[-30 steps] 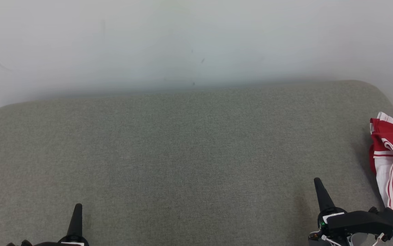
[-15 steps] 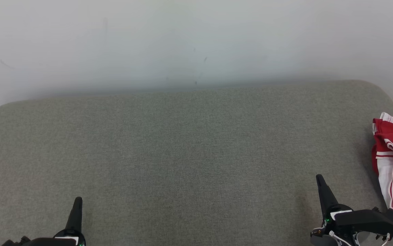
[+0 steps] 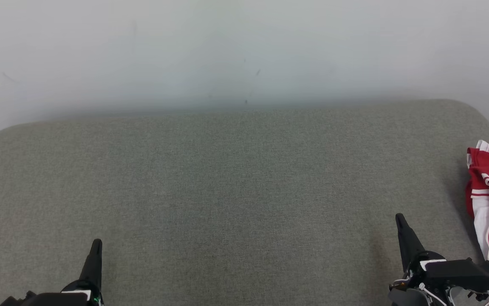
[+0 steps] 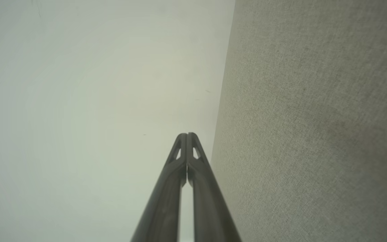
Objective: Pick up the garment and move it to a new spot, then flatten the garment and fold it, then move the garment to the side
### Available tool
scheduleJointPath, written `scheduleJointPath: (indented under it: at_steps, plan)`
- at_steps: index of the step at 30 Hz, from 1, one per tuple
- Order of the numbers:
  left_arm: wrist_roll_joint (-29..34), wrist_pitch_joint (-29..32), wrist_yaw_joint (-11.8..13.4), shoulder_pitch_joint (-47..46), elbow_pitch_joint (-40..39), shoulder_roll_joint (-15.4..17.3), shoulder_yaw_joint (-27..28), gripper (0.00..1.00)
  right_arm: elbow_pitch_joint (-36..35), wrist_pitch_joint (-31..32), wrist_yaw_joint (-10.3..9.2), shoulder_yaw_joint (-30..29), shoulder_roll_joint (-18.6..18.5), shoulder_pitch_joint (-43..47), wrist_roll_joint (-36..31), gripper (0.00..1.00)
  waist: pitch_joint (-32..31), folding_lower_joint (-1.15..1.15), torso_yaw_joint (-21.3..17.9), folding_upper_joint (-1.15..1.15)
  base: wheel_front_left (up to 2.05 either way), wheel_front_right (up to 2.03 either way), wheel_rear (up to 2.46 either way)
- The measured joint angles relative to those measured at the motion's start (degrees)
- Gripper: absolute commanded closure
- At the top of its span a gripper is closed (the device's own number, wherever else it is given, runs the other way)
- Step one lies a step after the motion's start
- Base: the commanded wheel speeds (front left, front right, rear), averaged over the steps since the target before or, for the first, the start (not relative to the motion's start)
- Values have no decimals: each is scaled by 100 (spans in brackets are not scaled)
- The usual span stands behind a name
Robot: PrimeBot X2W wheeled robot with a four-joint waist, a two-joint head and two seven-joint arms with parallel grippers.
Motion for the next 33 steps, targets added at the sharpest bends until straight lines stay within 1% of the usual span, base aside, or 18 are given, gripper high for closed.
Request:
scheduleJointPath:
  at_steps: [14,33]
  plan:
    - [-544,149,-33,-92,-65,3,30,100,-127,141,0,-57,0,1,600,100,23,0,40,0,0,0,0]
    - [-544,149,-33,-92,-66,3,32,100,-129,141,0,-59,0,1,600,100,23,0,40,0,0,0,0]
